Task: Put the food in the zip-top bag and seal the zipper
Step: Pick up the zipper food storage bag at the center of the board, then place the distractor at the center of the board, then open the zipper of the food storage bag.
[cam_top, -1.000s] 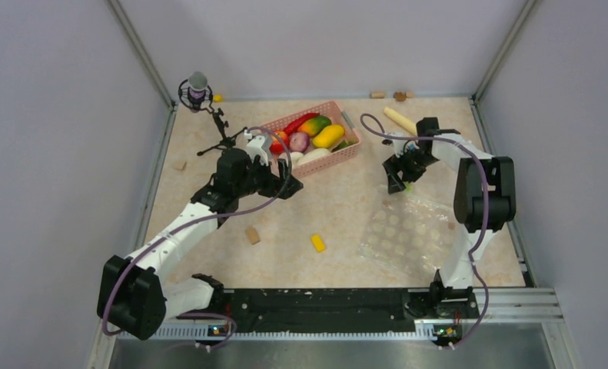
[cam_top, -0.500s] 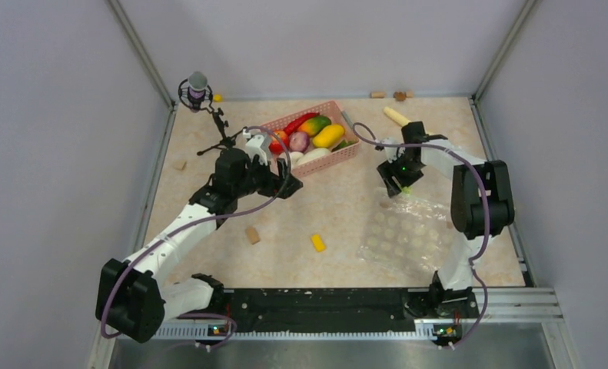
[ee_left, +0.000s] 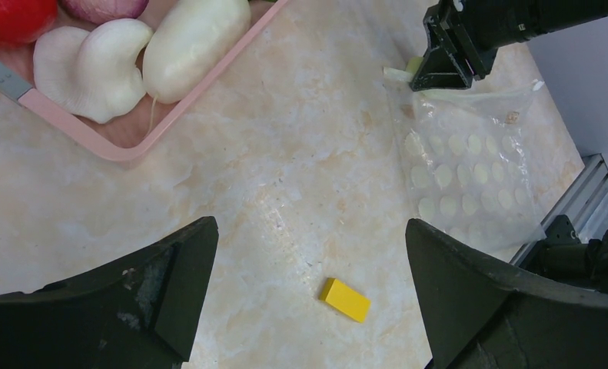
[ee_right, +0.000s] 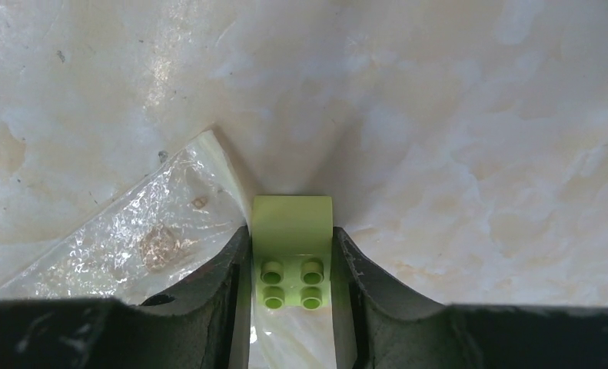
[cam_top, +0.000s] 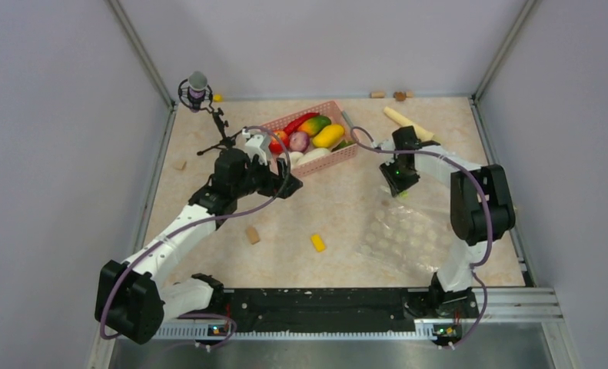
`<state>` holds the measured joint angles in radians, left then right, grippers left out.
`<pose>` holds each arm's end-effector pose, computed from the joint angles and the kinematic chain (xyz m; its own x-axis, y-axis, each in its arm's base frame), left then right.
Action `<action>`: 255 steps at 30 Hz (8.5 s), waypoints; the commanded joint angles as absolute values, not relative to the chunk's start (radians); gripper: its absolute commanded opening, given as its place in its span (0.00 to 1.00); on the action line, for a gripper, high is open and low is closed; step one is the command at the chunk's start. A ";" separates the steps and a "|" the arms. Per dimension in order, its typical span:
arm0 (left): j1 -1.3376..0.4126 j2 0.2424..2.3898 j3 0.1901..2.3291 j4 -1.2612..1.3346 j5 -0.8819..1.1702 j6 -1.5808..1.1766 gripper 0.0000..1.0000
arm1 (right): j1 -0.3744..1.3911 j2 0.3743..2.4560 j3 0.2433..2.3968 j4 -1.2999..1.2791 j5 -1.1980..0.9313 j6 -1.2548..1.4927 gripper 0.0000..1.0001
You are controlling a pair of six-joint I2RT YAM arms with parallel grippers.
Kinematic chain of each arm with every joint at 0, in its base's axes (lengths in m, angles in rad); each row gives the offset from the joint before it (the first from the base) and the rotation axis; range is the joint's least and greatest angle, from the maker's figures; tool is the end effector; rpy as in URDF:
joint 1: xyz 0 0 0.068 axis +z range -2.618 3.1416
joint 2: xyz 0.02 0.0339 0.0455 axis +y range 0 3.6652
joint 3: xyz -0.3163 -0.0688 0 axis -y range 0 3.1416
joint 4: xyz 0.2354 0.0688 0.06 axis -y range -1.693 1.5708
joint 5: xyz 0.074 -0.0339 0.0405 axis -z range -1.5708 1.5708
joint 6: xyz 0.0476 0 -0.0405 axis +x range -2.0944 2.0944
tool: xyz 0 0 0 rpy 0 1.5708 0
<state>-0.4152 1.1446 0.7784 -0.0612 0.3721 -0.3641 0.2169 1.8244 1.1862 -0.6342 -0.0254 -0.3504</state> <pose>0.2110 -0.1119 0.3242 -0.5961 -0.0998 -0.7967 0.4990 0.7314 -0.4649 0.3512 0.0786 0.2114 -0.8003 -0.5278 -0.2845 -0.5293 0.8448 -0.0781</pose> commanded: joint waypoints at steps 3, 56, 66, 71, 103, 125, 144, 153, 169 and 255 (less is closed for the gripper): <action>-0.425 1.120 0.799 -0.025 0.369 -0.366 0.97 | 0.260 1.678 1.118 -0.541 0.005 -0.192 0.00; -0.963 1.631 1.064 0.244 0.070 -0.636 0.26 | 0.700 0.917 0.754 -0.220 0.503 0.853 0.00; -0.961 1.592 0.992 0.294 0.103 -0.622 0.00 | 0.699 0.917 0.743 -0.316 0.575 0.789 0.23; -0.962 1.544 0.941 0.288 0.079 -0.615 0.00 | 0.651 0.933 0.705 -0.403 0.639 0.764 0.44; -0.960 1.545 0.948 0.313 0.303 -0.539 0.00 | 0.421 0.652 0.429 0.076 -0.301 0.379 0.96; -0.960 1.501 0.976 0.150 0.272 -0.481 0.67 | 0.420 0.762 0.516 0.025 -0.254 0.532 0.00; -0.961 1.668 1.063 0.253 0.421 -0.614 0.58 | 0.429 0.673 0.456 -0.023 -0.027 0.714 0.00; -0.962 1.712 1.076 0.299 0.480 -0.651 0.33 | 0.432 0.673 0.443 -0.022 -0.016 0.733 0.00; -0.960 1.648 1.007 0.318 0.406 -0.625 0.00 | 0.431 0.688 0.476 -0.082 -0.044 0.688 0.48; -0.960 1.521 0.903 0.362 0.350 -0.600 0.00 | 0.493 0.730 0.378 0.164 -0.088 0.549 0.68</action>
